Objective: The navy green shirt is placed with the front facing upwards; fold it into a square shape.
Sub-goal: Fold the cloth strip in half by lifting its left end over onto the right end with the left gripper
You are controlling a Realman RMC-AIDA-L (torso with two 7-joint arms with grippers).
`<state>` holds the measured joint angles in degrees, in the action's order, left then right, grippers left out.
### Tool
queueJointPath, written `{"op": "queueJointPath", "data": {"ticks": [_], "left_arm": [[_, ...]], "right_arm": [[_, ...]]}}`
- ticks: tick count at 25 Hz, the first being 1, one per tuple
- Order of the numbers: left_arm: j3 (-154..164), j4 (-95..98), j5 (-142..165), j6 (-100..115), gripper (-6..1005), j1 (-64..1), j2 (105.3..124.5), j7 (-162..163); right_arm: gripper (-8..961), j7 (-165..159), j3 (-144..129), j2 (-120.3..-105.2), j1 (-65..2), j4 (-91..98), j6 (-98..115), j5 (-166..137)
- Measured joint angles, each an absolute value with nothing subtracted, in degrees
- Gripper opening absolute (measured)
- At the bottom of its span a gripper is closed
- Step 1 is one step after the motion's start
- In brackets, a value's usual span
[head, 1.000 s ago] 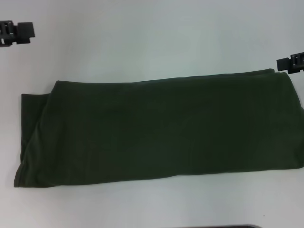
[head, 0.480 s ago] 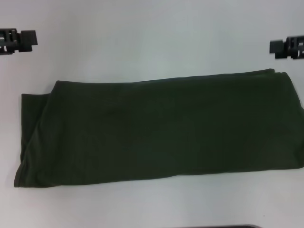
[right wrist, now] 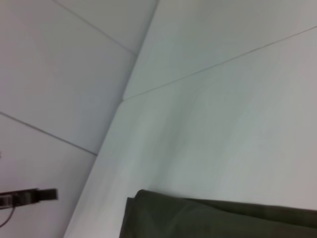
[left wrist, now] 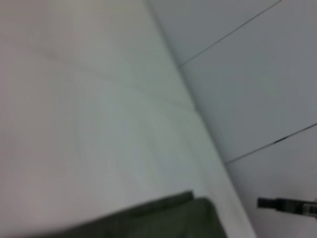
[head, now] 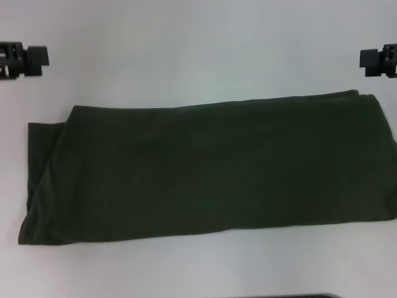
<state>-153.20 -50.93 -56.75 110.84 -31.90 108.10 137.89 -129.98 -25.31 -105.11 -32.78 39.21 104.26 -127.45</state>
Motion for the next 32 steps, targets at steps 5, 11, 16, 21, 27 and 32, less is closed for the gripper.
{"op": "queueJointPath", "data": {"ticks": [5,11,16,21,27,32], "left_arm": [[-150.44,-51.56,-50.34,111.48,522,-31.75,106.91,145.87],[-150.22,-51.28,-41.61,110.12,521,-32.00,106.94,149.27],[-149.28,-49.35,-38.28,107.72,521,-32.19,107.07,148.94],[-147.44,-48.64,-37.35,107.63,520,-32.15,107.48,148.21],[-145.06,-45.75,-37.13,105.69,520,-32.52,110.96,147.12],[-143.17,-44.98,-37.04,102.95,521,-33.50,113.01,146.42]], "right_arm": [[662,-129.92,-25.17,-105.98,-32.13,39.43,104.38,-127.38],[656,-129.55,-23.10,-106.09,-31.55,38.95,103.82,-127.35],[657,-128.54,-22.41,-106.16,-31.09,38.93,103.57,-127.35],[658,-128.48,-22.34,-106.49,-30.52,38.92,102.19,-127.35],[657,-128.51,-22.32,-106.83,-30.10,38.79,100.94,-127.35],[656,-128.70,-22.32,-107.02,-30.11,38.76,100.89,-127.35]]}}
